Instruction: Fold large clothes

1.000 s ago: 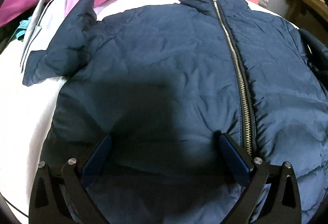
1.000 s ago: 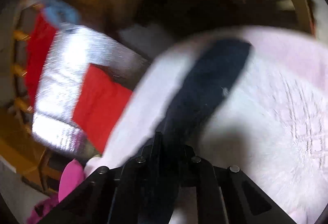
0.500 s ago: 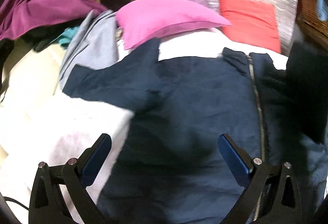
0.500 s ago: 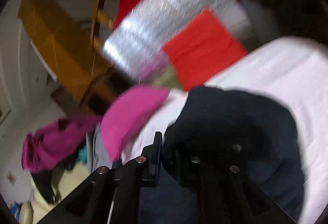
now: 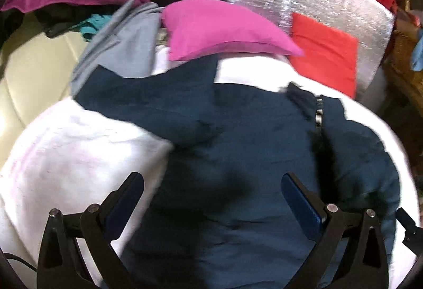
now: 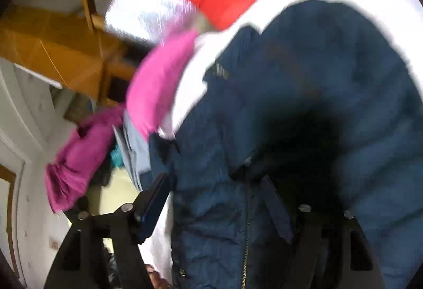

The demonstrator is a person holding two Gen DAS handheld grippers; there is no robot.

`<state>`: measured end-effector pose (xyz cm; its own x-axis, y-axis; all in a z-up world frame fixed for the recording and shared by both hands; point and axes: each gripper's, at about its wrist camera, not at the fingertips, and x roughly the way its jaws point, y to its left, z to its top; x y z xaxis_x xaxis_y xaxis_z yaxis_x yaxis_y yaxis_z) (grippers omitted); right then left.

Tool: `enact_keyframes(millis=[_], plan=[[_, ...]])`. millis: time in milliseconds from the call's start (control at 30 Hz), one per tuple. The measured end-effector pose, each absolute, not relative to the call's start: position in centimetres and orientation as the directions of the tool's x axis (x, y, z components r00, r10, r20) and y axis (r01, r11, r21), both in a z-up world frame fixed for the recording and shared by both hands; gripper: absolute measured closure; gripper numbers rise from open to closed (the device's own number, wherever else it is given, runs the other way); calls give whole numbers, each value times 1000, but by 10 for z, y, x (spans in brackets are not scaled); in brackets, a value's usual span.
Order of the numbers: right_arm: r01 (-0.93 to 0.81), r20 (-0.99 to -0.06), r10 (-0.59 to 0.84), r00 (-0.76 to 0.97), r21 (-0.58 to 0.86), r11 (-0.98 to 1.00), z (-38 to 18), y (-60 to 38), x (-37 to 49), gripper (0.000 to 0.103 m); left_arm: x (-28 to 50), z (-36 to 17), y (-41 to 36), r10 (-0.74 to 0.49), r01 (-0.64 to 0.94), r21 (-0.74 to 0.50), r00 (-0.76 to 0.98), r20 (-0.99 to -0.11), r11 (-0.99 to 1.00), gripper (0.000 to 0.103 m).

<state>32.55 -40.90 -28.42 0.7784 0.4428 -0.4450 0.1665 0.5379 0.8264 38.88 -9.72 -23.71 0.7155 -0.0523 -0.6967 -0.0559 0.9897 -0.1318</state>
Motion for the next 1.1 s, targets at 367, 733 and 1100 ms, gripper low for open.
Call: enact_keyframes(millis=[367,733,1100], plan=[[462,-613,91,785,677,573,-317,-499,321,25,395,-241,-221,-183,217,-36,705,-685,975,0],[497,-690,153,708,640,586,-362,-518,368,55,415,-272,-298,-151,362,166,702,-696,917,5],[488,-694,122,710,609,626,-350,-508,370,71,450,-257,-240,-307,346,-108,596,-742,932,84]])
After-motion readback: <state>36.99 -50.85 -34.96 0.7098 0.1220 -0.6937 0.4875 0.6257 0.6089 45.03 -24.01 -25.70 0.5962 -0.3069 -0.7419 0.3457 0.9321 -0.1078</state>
